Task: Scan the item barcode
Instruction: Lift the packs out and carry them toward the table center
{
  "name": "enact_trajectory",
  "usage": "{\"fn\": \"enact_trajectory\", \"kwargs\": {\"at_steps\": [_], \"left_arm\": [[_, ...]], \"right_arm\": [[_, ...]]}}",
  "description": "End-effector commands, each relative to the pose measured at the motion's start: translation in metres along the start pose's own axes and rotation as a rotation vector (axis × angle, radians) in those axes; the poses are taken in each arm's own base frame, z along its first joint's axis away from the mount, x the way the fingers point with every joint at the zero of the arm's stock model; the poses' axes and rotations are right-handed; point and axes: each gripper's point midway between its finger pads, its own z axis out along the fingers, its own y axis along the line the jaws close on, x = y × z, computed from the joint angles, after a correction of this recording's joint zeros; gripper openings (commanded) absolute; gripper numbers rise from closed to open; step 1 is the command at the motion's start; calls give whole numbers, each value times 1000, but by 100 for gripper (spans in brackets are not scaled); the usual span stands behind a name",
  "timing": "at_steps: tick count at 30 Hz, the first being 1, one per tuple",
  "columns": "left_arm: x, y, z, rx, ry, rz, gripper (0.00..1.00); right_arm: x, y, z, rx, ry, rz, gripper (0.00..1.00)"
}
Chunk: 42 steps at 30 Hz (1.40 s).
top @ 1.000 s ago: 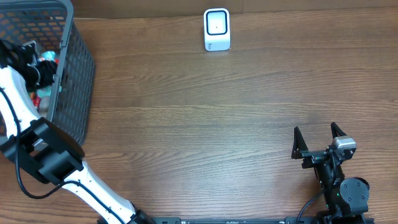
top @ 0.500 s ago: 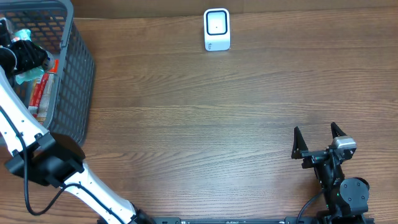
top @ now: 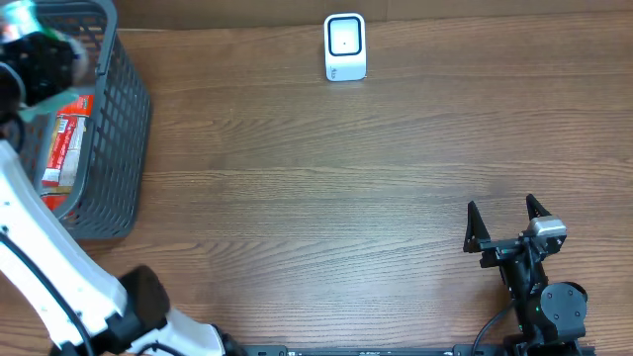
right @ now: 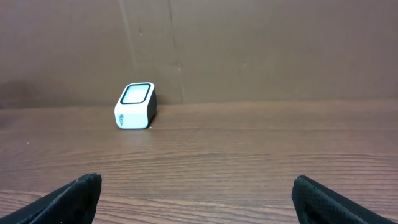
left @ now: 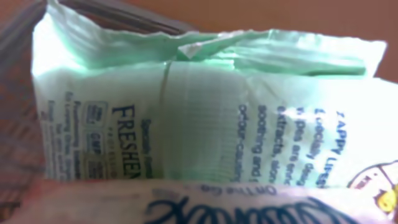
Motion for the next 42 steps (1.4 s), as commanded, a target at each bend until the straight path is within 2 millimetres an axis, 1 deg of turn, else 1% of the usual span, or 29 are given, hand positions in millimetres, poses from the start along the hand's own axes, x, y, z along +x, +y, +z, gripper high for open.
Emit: {"fn": "enact_trajectory", "kwargs": {"at_steps": [1, 5, 8, 11, 14, 16, 20, 21, 22, 24, 27, 29, 31, 35, 40, 42], "left_arm": [[9, -45, -21, 78, 4, 42, 49], [40, -75, -12, 63, 128, 121, 49], [58, -100, -4, 66, 190, 167, 46], [74, -130, 4, 102, 237, 204, 45], [97, -164, 12, 159, 300, 244, 40], [113, -184, 19, 187, 340, 275, 40], [152, -218, 41, 182, 412, 322, 40], [164, -227, 48, 180, 432, 334, 40], [172, -233, 51, 182, 443, 339, 40], [199, -252, 63, 197, 480, 355, 41], [235, -273, 76, 212, 522, 358, 41], [261, -285, 86, 218, 544, 365, 42], [286, -292, 96, 206, 554, 377, 43], [327, -303, 111, 200, 557, 385, 41], [367, -316, 123, 237, 549, 382, 38], [381, -318, 128, 248, 547, 383, 36]], "right_arm": [[2, 0, 0, -3, -3, -1, 100], [2, 0, 0, -3, -3, -1, 100], [2, 0, 0, -3, -4, -1, 100], [2, 0, 0, -3, -3, -1, 100], [2, 0, 0, -3, -4, -1, 100], [2, 0, 0, -3, -3, -1, 100], [2, 0, 0, -3, -3, -1, 100], [2, 0, 0, -3, -3, -1, 100], [2, 0, 0, -3, -3, -1, 100], [2, 0, 0, -3, -3, -1, 100], [2, 0, 0, -3, -4, -1, 100], [2, 0, 0, -3, -3, -1, 100], [2, 0, 0, -3, -4, -1, 100], [2, 0, 0, -3, -3, -1, 100], [2, 0, 0, -3, -3, -1, 100], [2, 0, 0, -3, -4, -1, 100]]}}
